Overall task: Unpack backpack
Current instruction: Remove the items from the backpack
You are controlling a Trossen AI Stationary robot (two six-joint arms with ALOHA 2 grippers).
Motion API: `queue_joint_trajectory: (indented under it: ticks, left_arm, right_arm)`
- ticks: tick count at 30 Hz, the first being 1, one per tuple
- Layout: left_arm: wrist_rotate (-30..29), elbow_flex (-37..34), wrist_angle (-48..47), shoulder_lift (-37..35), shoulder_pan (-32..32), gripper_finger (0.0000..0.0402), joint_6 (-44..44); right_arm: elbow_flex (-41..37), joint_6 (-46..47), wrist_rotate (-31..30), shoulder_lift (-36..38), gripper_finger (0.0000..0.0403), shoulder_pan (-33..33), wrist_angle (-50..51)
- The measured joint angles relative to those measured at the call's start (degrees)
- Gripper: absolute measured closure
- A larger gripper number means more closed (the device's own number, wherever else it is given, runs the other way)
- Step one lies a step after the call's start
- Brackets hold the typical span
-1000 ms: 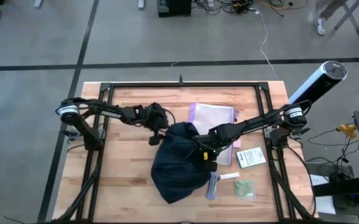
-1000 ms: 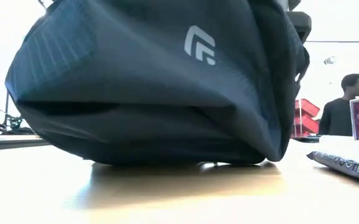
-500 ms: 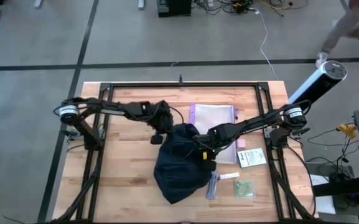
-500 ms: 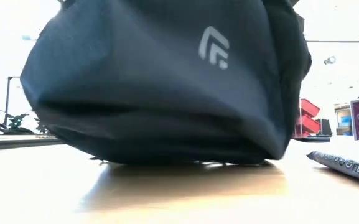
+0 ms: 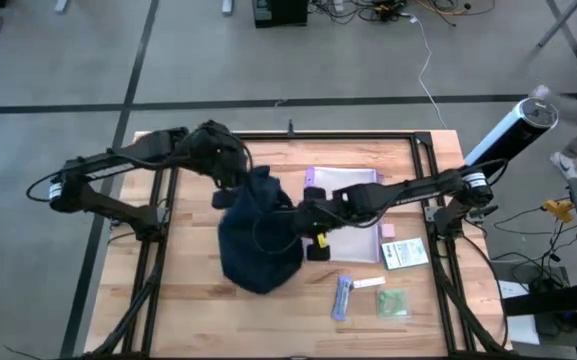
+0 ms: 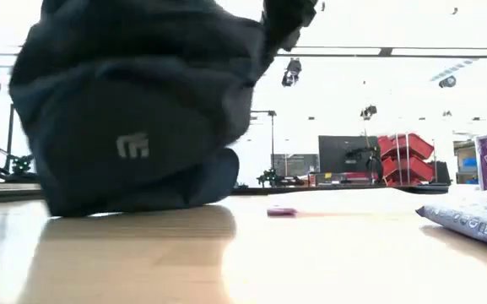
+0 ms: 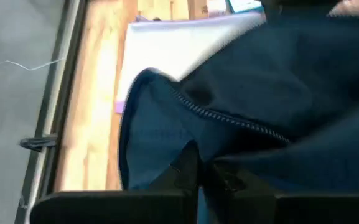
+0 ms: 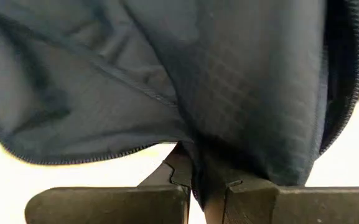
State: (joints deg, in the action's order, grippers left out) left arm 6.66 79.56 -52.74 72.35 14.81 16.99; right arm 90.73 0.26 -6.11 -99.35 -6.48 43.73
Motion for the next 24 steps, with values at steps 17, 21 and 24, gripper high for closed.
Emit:
queue_joint_trajectory:
  ticks: [17, 21, 24]
  left_arm:
    - [0.99, -4.04, -0.11, 14.53, -1.31, 0.0401, 2.41]
    - [0.87, 0.25, -3.49, 11.40, -1.33, 0.0401, 3.57]
    - [-0.07, 3.68, -6.25, 8.47, -1.20, 0.0401, 3.81]
  right_arm:
    - [-7.04, 8.36, 3.47, -0.22, 0.0403, 0.86, -4.97]
    - [-5.42, 2.74, 3.10, -0.05, 0.0403, 1.22, -14.99]
    - [-4.66, 0.13, 3.10, 0.11, 0.0403, 2.32, -25.11]
